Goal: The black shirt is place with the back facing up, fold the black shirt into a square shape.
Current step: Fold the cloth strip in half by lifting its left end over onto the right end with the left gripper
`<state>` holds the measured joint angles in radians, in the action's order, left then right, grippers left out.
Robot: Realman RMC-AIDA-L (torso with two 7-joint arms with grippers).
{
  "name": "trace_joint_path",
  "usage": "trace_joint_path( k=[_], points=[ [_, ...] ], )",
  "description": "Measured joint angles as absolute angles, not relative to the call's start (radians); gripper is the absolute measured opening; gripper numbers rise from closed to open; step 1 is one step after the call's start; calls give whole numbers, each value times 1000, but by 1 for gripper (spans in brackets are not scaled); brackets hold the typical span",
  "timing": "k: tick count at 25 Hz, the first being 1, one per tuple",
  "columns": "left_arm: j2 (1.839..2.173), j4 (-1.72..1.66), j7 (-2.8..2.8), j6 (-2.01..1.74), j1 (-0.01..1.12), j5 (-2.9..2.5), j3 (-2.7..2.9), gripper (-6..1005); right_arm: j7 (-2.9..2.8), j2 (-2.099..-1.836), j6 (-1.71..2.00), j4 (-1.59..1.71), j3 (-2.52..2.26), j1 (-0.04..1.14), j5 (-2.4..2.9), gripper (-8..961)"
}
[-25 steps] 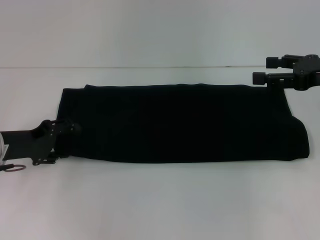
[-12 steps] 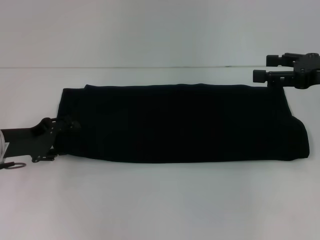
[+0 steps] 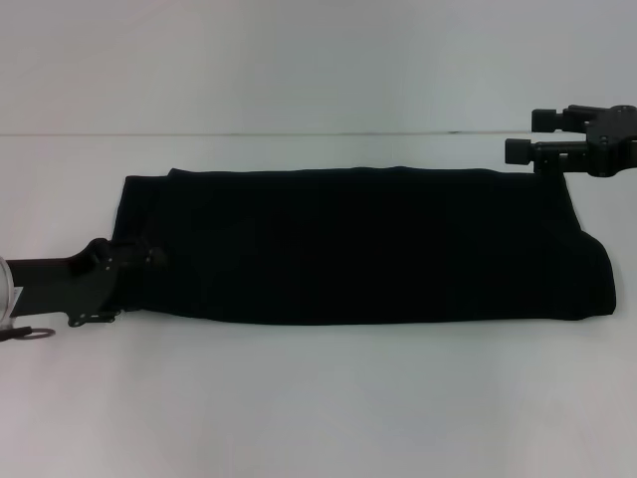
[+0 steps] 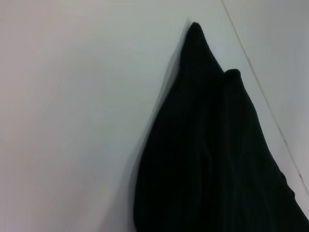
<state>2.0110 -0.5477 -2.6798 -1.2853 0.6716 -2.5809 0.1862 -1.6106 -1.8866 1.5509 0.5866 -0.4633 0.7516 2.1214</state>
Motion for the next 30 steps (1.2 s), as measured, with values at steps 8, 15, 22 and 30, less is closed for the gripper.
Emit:
trace_joint_path(
  k=[8, 15, 22, 30],
  points=[
    [2012, -546, -2669, -1286, 665, -2594, 188, 709, -1611, -1889, 1552, 594, -460, 752, 2121, 927],
    [2013, -546, -2668, -1276, 665, -2612, 192, 483, -1611, -1890, 1553, 594, -463, 752, 2121, 928],
    [2016, -539, -2650, -1260, 665, -2605, 198, 172, -1610, -1891, 1553, 594, -463, 752, 2121, 928],
    [2017, -558, -2555, -1272, 642, -2605, 190, 56, -1611, -1901, 1550, 593, -456, 752, 2120, 928]
  ],
)
